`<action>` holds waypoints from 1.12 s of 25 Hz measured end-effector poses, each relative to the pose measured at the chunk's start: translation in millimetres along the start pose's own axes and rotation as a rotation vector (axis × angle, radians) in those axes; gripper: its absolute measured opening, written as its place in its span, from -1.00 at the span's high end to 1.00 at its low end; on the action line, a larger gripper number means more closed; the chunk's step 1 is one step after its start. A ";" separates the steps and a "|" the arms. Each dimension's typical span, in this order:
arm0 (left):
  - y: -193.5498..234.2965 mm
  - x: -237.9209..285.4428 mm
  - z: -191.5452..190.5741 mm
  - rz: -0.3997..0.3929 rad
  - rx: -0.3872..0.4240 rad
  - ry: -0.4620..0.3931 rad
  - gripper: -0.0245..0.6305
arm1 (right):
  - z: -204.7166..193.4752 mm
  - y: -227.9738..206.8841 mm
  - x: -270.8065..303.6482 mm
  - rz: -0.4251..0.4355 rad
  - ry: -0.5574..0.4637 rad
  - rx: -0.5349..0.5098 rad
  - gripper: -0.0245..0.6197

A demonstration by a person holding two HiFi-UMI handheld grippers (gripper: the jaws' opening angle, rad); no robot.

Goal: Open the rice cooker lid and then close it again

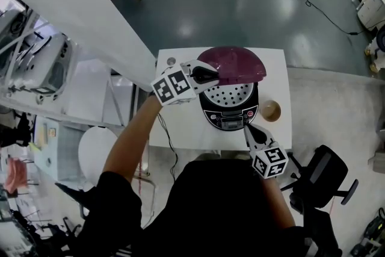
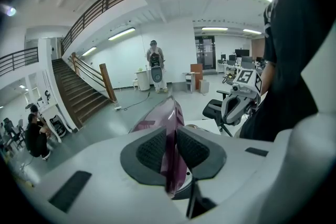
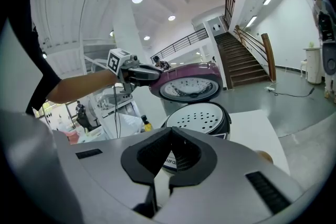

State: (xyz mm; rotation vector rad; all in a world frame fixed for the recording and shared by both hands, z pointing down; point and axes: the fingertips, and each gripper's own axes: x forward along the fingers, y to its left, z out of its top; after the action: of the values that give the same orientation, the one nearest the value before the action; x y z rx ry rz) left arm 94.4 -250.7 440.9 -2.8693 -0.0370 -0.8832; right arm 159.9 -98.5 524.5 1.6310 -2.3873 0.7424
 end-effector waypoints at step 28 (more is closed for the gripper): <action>-58.5 36.2 -49.0 -0.099 -0.074 0.050 0.76 | -8.0 2.5 6.8 -0.028 0.041 -0.074 0.92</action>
State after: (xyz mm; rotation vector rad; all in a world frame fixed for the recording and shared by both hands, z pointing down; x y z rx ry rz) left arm 93.3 -200.3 508.6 -2.9344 -0.1453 -0.9940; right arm 153.8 -99.6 533.3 1.6006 -2.3302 0.6675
